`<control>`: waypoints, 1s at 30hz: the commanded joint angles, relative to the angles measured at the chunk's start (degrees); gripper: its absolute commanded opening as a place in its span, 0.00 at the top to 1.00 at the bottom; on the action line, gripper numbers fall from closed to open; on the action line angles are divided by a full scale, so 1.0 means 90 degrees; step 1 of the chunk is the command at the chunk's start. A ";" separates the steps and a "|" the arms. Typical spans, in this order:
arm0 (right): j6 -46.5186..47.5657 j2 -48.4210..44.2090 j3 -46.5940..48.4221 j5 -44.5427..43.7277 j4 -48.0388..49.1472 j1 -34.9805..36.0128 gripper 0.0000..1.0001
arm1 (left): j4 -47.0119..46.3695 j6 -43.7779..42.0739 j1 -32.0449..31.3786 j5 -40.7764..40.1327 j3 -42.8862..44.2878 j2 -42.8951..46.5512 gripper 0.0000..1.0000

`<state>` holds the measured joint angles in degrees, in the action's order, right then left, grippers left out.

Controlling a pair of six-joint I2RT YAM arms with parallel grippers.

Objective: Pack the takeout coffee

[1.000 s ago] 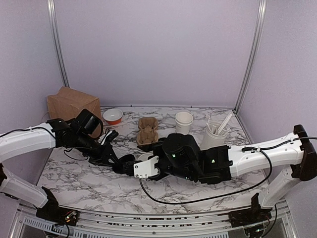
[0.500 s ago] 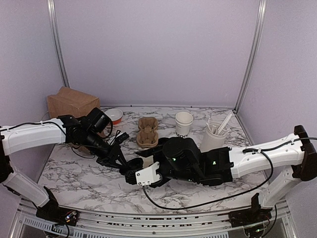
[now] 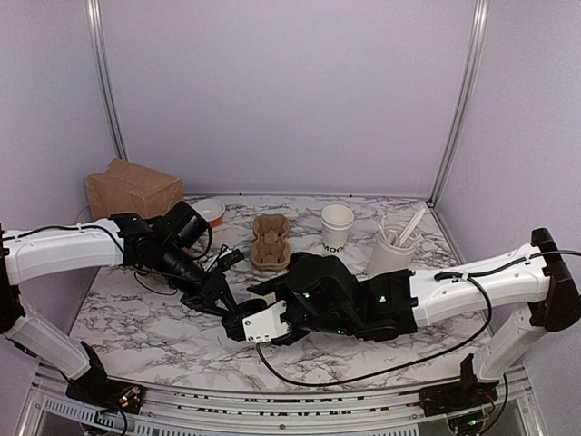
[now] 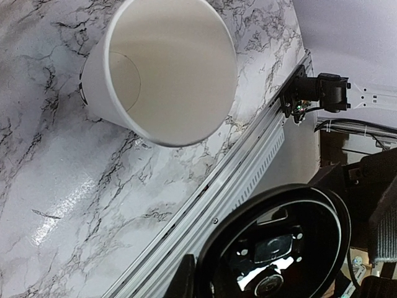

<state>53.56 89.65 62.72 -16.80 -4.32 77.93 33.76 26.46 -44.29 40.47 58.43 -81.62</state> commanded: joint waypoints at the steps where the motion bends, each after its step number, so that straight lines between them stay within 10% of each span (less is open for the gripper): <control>1: -0.0255 0.0171 0.0420 0.0103 -0.0123 0.0078 0.36 | 0.0137 -0.0127 -0.0066 0.0113 0.0158 0.0044 0.89; 16: -0.0637 0.0254 0.0721 0.0213 -0.0234 0.0101 0.60 | 0.0143 -0.0128 -0.0118 0.0050 0.0353 -0.0060 0.87; 30: -0.1381 0.0224 0.1139 0.0566 -0.0570 -0.0091 0.76 | 0.0140 -0.0028 -0.0108 -0.0343 0.0860 -0.0070 0.65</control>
<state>45.10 92.05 69.17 -14.17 -7.99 78.08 34.20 26.50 -45.12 38.52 63.88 -81.76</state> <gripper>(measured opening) 0.250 0.327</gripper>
